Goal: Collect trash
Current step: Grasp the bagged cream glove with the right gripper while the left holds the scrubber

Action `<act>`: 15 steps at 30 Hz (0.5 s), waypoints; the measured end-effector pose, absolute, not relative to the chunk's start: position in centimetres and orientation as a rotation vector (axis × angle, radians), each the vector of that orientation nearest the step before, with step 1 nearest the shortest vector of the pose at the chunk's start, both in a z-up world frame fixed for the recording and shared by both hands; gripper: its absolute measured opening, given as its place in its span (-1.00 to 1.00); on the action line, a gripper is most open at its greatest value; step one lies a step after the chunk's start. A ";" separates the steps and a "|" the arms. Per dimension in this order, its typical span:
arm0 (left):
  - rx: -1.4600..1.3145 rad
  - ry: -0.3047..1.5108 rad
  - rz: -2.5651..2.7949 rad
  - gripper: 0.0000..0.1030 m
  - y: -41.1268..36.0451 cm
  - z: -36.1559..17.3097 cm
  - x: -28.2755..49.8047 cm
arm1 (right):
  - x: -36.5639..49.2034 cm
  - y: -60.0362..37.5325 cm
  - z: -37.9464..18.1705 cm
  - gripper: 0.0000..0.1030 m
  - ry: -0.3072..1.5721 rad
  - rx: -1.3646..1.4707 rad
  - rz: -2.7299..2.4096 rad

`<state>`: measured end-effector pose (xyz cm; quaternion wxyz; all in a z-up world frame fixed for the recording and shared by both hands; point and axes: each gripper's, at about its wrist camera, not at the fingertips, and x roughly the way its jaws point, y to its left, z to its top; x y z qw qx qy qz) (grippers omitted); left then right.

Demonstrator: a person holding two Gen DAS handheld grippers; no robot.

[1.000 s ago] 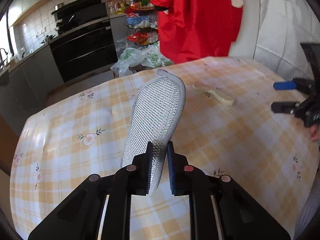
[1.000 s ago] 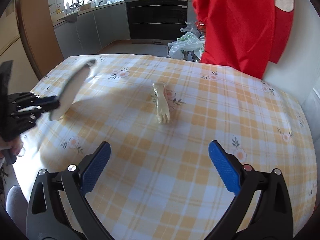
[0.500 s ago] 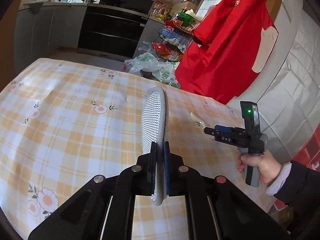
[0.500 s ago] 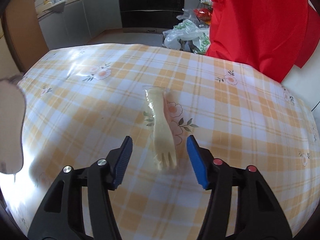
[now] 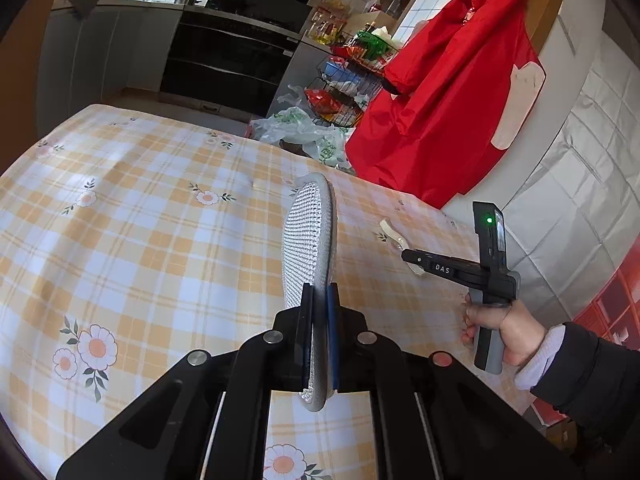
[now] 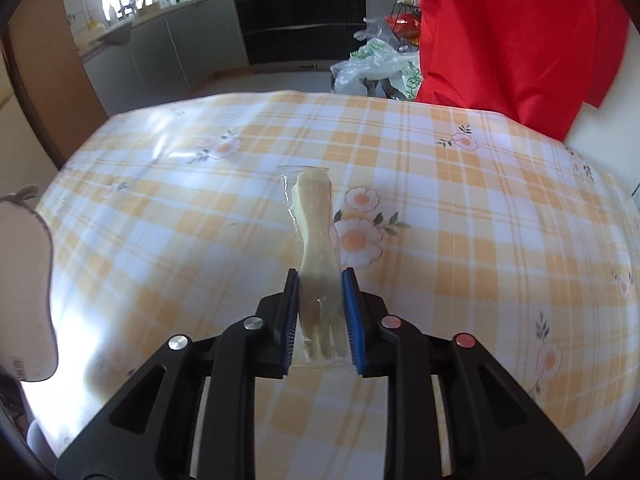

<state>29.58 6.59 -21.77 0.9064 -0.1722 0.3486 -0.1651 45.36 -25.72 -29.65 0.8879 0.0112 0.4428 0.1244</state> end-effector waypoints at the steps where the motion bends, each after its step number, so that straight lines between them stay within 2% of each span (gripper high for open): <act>1: -0.355 0.719 -0.341 -0.87 6.6 -21.6 29.1 | 44.3 -26.0 -29.3 -0.52 0.908 0.053 0.266; 15: -0.330 0.703 -0.330 -0.86 6.6 -18.9 22.2 | 30.2 -26.8 -24.2 -0.52 0.812 0.205 0.317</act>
